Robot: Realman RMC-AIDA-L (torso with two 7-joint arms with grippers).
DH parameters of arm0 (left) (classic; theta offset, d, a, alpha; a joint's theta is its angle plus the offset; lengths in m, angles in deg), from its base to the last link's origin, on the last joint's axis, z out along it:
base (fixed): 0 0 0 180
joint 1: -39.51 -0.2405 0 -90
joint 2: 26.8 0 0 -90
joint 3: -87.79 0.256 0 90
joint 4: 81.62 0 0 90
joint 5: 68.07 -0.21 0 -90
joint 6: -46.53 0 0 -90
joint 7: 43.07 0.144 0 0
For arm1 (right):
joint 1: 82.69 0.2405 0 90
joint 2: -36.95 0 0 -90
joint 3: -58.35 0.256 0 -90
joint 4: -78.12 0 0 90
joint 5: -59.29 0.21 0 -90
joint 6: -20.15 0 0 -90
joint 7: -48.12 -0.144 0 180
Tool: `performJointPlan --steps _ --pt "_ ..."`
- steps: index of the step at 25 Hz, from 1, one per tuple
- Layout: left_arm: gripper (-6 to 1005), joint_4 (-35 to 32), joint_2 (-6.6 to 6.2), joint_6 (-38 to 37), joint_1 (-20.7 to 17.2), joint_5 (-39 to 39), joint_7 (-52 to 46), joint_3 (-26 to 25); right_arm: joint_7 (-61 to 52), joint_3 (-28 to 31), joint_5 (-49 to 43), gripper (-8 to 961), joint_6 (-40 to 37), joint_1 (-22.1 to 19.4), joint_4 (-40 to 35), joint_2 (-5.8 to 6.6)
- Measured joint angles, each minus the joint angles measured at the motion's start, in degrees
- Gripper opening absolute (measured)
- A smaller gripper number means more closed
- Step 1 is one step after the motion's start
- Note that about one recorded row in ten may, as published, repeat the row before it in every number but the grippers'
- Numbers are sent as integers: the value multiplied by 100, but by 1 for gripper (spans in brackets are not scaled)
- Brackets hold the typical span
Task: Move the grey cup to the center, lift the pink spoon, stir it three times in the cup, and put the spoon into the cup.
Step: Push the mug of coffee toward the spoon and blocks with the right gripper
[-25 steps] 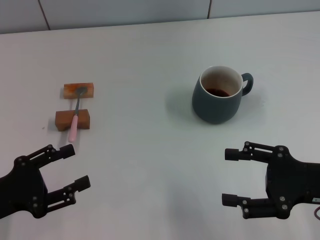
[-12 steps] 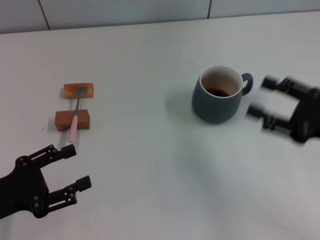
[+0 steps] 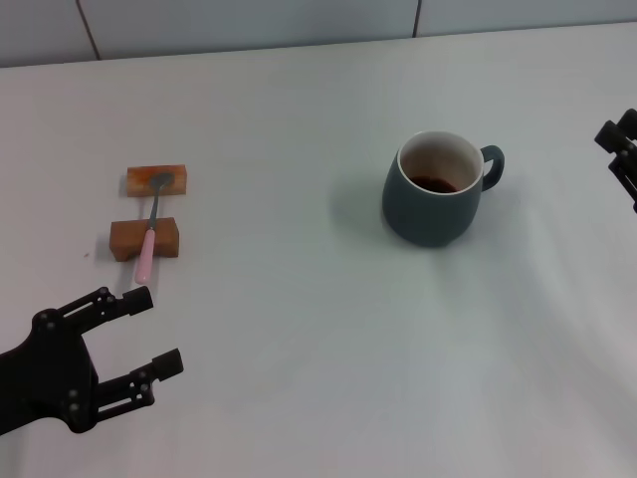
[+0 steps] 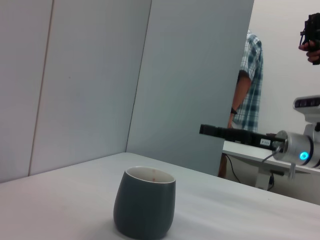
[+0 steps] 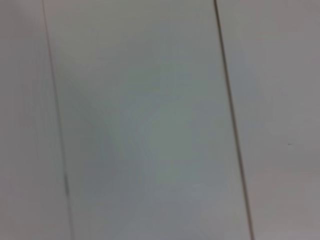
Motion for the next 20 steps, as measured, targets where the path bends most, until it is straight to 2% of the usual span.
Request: performJointPlan --steps 3,9,10,20 --pt "786 0 0 -1 6 -2 1 0 360 118 6 297 31 107 322 14" --pt "786 0 -1 9 13 -2 1 0 1940 206 57 65 166 429 1190 2" --pt "786 0 -1 9 20 -2 12 0 2217 224 62 58 220 572 1443 10" --pt "785 86 -6 8 17 1 74 0 2438 202 59 -3 636 881 1691 6"
